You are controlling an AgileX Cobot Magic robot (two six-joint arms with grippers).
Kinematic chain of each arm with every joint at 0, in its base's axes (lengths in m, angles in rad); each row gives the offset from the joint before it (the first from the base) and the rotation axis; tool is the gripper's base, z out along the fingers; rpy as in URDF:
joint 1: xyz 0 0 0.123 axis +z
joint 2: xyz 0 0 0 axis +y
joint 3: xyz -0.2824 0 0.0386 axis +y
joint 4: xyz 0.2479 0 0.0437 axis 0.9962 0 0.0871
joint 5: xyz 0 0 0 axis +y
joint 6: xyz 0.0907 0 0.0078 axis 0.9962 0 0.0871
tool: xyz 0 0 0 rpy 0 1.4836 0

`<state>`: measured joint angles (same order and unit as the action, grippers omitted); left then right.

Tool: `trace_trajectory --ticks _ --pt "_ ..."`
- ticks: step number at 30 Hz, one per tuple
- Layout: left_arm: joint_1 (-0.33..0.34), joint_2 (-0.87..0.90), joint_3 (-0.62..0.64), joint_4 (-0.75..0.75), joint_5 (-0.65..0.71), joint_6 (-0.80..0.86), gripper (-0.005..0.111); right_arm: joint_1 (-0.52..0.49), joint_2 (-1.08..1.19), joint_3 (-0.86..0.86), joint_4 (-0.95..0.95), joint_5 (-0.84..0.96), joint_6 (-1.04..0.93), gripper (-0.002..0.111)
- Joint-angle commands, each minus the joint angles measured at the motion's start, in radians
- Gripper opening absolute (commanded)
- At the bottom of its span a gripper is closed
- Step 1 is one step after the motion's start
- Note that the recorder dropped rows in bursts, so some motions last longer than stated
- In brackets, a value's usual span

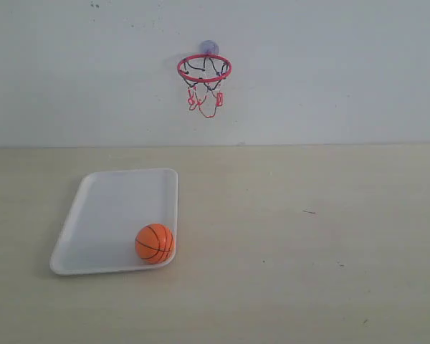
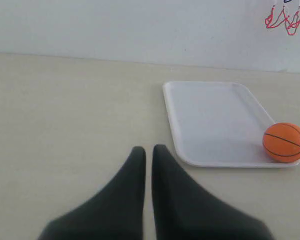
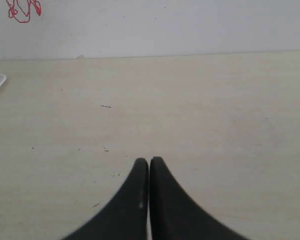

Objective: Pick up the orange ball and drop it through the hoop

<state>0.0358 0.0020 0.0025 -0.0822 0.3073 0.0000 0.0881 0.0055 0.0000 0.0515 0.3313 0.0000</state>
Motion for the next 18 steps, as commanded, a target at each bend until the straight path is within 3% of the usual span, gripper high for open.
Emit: trace_trajectory --ticks 1,14,16,18 --pt "0.003 -0.002 -0.003 -0.003 -0.017 -0.007 0.004 0.001 -0.005 0.000 -0.004 -0.009 0.000 0.000" --pt "0.003 -0.002 -0.003 -0.003 -0.062 -0.007 0.004 0.001 -0.005 0.000 -0.004 -0.009 0.000 0.000" --pt "0.003 -0.002 -0.003 -0.003 -0.156 -0.007 0.004 0.001 -0.005 0.000 -0.004 -0.009 0.000 0.000" --pt "0.003 -0.002 -0.003 -0.003 -0.339 -0.007 0.004 0.001 -0.005 0.000 -0.004 -0.009 0.000 0.000"
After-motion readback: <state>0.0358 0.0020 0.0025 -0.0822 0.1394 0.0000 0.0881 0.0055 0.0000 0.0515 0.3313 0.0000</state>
